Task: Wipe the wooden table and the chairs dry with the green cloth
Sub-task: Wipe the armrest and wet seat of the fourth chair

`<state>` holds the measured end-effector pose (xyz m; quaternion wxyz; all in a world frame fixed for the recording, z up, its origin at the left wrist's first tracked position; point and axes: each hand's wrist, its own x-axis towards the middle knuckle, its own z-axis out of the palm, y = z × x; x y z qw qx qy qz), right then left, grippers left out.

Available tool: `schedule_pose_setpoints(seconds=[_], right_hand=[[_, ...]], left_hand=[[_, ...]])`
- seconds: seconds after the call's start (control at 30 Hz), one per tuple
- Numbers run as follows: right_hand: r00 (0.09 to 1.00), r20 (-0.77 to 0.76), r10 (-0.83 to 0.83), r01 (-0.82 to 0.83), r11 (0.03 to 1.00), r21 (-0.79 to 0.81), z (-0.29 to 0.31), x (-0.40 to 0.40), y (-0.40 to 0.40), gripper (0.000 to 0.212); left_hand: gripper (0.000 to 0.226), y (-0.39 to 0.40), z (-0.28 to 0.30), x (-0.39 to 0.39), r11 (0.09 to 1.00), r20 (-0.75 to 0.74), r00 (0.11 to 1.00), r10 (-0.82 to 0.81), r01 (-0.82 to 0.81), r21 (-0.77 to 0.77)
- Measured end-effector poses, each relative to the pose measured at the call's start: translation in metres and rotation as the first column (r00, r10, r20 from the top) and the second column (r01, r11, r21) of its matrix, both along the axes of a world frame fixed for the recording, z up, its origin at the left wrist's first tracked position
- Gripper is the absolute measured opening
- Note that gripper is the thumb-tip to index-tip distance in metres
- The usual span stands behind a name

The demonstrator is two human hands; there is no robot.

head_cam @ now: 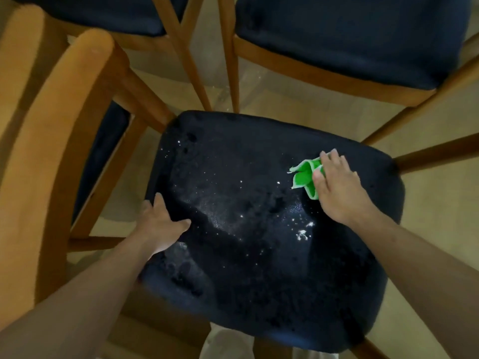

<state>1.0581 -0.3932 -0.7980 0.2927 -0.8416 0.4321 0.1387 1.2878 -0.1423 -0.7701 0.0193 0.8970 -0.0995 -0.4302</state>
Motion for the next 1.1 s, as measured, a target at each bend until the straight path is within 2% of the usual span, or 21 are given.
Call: schedule_pose_setpoints(seconds=[0.07,0.17,0.23,0.3,0.47,0.57,0.7,0.93,1.03,1.1], right_hand=[[0.999,-0.040,-0.006,0.005,1.000,-0.029,-0.009,0.010,-0.013,0.055],[0.998,0.016,-0.058,0.060,0.988,-0.139,-0.012,0.025,-0.030,0.052],[0.995,0.058,-0.079,0.089,0.974,-0.209,-0.012,0.026,-0.021,0.051],[0.998,0.030,-0.055,0.061,0.968,-0.244,-0.012,0.014,0.009,0.055],[0.998,-0.007,-0.056,0.055,0.993,-0.104,-0.007,-0.017,0.068,0.059],[0.973,0.132,-0.187,0.192,0.981,-0.023,0.007,-0.010,0.050,0.050],[0.879,0.345,-0.329,0.375,0.924,-0.075,0.042,0.010,0.014,0.032],[0.848,0.497,-0.186,0.262,0.961,-0.087,0.070,0.042,0.008,0.026],[0.873,0.484,0.063,0.011,0.989,-0.149,0.066,0.046,0.036,0.025],[0.893,0.363,0.265,-0.244,0.964,-0.105,0.058,0.045,0.061,0.028]], left_hand=[[0.113,0.002,-0.005,0.001,0.999,-0.087,0.996,-0.034,0.037,0.031],[0.134,0.002,-0.008,-0.003,0.984,-0.199,0.972,-0.125,0.147,0.100],[0.141,-0.002,-0.011,-0.008,0.978,-0.231,0.963,-0.135,0.167,0.125],[0.145,-0.007,-0.011,-0.013,0.971,-0.230,0.964,-0.136,0.176,0.161],[0.147,-0.019,-0.005,-0.013,0.963,-0.260,0.961,-0.095,0.154,0.220],[0.145,-0.023,0.000,-0.011,0.957,-0.294,0.953,-0.074,0.151,0.247],[0.144,-0.026,0.003,-0.010,0.959,-0.325,0.944,-0.057,0.142,0.247],[0.143,-0.028,0.007,-0.010,0.955,-0.332,0.942,-0.048,0.140,0.261],[0.144,-0.029,0.007,-0.010,0.956,-0.329,0.943,-0.043,0.135,0.262],[0.144,-0.028,0.007,-0.011,0.957,-0.329,0.943,-0.044,0.134,0.257]])
